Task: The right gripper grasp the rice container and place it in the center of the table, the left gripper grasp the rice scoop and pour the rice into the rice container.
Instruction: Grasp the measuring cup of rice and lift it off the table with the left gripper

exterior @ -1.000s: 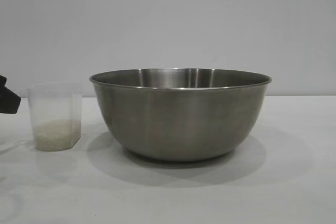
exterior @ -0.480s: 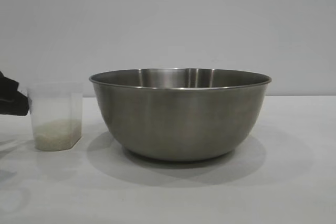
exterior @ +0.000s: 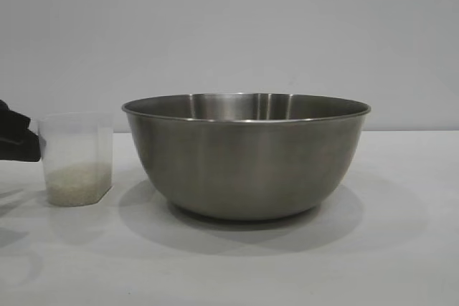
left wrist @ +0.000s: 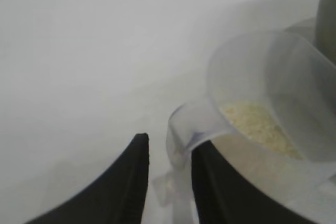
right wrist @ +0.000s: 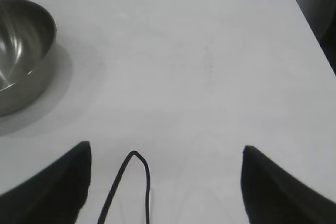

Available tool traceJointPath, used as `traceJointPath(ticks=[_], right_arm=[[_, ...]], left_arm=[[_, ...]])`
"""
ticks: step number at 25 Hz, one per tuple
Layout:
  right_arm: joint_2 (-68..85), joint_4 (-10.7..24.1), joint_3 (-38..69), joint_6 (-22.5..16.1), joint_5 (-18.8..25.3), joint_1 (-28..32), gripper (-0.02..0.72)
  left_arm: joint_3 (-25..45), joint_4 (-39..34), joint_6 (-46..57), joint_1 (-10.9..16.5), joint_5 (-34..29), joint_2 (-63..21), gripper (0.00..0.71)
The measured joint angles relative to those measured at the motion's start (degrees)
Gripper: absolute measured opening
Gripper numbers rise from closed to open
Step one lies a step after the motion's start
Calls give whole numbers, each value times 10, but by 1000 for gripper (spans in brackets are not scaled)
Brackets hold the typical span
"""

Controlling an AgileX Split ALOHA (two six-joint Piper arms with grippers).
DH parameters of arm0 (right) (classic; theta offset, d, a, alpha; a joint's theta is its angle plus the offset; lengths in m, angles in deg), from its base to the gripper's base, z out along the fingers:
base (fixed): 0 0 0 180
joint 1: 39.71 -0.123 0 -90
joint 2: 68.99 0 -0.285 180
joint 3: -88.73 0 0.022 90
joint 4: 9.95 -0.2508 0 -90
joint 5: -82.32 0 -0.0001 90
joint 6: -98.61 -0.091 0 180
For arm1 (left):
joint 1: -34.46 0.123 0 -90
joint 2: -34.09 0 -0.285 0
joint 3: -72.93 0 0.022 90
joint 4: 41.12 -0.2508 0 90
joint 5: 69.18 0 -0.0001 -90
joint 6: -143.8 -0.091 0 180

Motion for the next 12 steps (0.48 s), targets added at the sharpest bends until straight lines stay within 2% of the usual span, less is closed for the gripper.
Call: traceJointPath(ticks=[5,6,8,12], right_arm=[[0,0,0,0,0,0,503],[0,0,0,0,0,0,503],[0,0,0,0,0,0,503],[0,0,0,0,0,0,503]], left_arm=[[-22,-14,0,0,0,12,167],[-24,-22,-1,0,0,13,81],[-28,-34,-12,0,0,16,0],[-31,-41,-32,0,0,16,0]])
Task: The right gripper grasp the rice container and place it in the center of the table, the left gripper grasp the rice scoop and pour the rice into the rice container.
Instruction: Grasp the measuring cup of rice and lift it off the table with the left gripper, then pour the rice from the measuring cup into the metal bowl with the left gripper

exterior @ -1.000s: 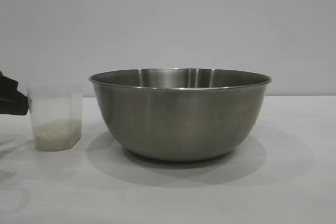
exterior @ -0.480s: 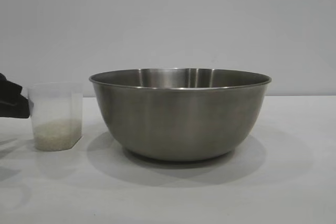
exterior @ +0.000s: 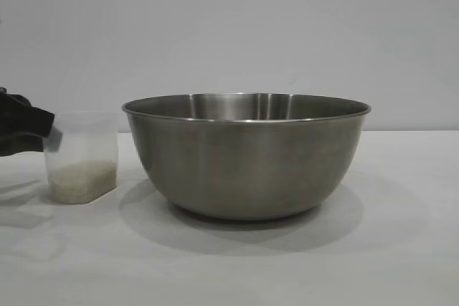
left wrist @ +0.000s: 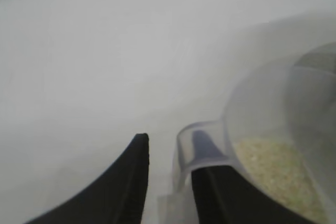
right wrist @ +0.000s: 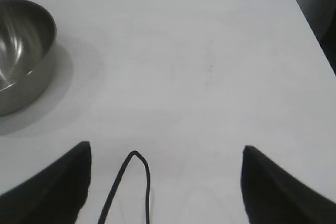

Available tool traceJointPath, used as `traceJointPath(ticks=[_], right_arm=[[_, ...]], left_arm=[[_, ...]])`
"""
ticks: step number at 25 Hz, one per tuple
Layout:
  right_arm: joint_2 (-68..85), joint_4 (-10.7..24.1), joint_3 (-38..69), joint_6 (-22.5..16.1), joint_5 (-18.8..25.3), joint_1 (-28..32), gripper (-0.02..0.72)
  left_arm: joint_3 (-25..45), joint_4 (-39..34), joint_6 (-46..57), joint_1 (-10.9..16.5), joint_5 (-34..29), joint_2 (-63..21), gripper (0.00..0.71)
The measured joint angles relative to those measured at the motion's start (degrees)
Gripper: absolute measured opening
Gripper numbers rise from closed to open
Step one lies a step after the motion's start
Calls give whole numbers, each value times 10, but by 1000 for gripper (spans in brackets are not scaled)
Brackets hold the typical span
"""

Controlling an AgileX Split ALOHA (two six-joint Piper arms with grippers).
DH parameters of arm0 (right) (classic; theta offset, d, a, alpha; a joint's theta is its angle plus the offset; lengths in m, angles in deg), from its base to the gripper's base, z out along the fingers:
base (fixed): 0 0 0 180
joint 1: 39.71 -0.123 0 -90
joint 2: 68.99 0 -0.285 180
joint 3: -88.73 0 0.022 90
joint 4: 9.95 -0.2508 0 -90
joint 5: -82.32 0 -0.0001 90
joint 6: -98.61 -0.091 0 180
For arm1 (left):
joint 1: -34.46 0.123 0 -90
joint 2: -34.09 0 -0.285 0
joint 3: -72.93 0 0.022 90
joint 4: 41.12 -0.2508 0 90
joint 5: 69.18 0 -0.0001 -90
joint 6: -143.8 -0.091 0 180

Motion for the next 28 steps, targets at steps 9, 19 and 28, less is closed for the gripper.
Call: traceJointPath(ticks=[9,19,28], right_arm=[[0,0,0,0,0,0,503],[0,0,0,0,0,0,503],[0,0,0,0,0,0,503]], left_arm=[[0,4,-115,0,-8,-52,0],[-85,-85,-171,0,-8,-156,0],[-208,-267,-173,0,-7,-155,0]])
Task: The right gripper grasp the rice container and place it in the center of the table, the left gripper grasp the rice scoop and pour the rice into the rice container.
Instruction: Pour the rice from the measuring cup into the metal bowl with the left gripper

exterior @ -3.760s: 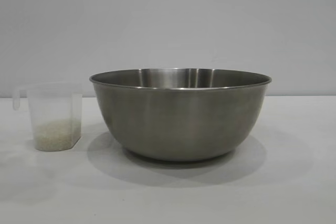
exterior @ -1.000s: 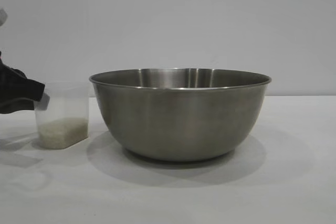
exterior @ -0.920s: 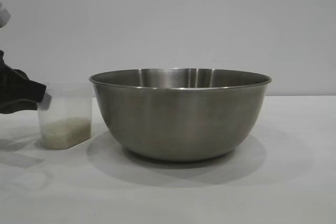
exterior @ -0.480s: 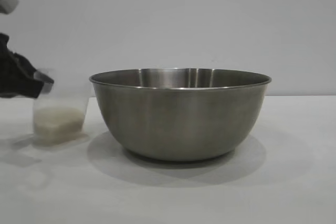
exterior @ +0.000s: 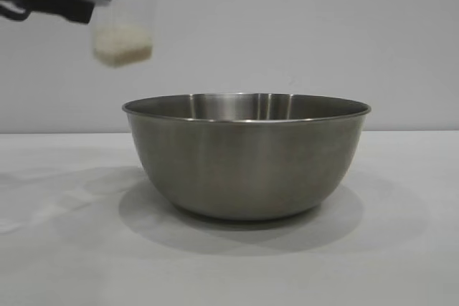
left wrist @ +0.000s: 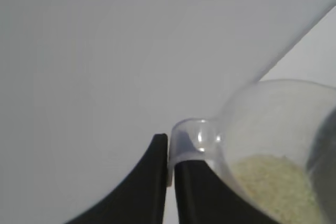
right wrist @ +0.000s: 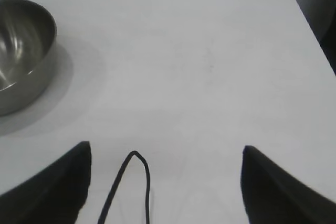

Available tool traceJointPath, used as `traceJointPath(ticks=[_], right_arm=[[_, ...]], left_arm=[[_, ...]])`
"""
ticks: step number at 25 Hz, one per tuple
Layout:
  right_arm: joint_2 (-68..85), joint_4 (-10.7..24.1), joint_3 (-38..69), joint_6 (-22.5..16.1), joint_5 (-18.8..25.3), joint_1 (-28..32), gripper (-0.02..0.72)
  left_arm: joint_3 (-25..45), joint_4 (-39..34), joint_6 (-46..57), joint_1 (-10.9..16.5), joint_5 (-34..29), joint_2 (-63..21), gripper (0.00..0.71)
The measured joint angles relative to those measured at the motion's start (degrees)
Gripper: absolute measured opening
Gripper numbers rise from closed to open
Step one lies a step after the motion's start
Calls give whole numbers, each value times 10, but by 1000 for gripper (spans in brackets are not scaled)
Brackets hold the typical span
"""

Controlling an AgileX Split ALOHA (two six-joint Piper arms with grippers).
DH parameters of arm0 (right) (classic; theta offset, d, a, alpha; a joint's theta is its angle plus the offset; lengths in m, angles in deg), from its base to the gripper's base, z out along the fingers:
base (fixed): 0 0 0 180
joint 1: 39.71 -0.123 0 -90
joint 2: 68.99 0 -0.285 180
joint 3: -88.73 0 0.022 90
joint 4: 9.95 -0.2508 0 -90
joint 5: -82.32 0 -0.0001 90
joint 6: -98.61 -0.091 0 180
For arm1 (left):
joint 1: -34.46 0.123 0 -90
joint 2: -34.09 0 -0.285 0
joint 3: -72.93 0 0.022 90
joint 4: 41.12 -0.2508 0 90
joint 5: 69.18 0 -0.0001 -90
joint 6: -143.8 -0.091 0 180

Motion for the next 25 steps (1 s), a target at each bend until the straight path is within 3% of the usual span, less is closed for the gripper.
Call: traceJointPath(ticks=[10,18,25], right_arm=[[0,0,0,0,0,0,503],[0,0,0,0,0,0,503],[0,0,0,0,0,0,503]], left_arm=[[-81,-157,-2,-4,-9,0,0],[-91,-177,-115,-71,-93,0,0],[-91,-185,-215,-92,-136,0,0]])
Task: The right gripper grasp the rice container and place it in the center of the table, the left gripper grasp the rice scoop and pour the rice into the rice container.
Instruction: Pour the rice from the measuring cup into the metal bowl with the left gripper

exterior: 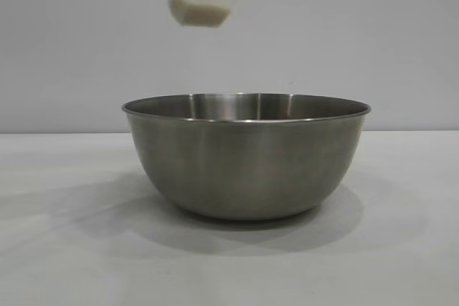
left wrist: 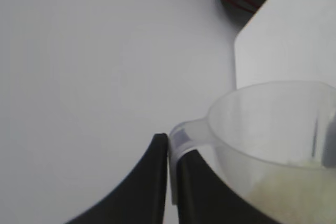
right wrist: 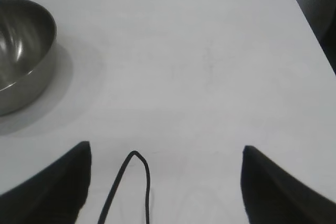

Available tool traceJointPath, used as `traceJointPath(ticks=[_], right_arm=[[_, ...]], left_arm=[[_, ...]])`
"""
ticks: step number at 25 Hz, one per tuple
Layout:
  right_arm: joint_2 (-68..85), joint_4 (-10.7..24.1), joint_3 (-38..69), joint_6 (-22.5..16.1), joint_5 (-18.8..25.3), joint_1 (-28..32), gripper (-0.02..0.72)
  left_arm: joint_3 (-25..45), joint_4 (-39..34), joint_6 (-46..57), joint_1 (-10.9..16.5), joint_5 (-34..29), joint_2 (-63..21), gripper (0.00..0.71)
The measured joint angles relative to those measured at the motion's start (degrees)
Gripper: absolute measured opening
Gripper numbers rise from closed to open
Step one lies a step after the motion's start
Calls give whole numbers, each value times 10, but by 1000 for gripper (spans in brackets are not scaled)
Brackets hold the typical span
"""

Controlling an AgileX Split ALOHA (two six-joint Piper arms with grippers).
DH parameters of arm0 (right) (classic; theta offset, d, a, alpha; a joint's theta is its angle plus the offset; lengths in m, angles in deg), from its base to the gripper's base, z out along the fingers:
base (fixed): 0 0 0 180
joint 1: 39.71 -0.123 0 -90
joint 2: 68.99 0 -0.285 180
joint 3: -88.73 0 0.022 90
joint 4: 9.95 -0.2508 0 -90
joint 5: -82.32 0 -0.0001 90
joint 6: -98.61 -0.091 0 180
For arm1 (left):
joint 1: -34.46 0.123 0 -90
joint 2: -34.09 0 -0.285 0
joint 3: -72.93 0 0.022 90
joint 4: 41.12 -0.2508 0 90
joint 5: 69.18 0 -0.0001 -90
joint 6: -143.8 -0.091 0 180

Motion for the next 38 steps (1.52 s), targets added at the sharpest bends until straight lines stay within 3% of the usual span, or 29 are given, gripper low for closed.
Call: traceJointPath(ticks=[11,24,38], right_arm=[[0,0,0,0,0,0,503],[0,0,0,0,0,0,503],[0,0,0,1,0,0,503]], left_arm=[[0,-5,-183,0,-18,0,0],[0,-57,-299,0,-30,0,0],[0,-66,-476,-22,-39,0,0]])
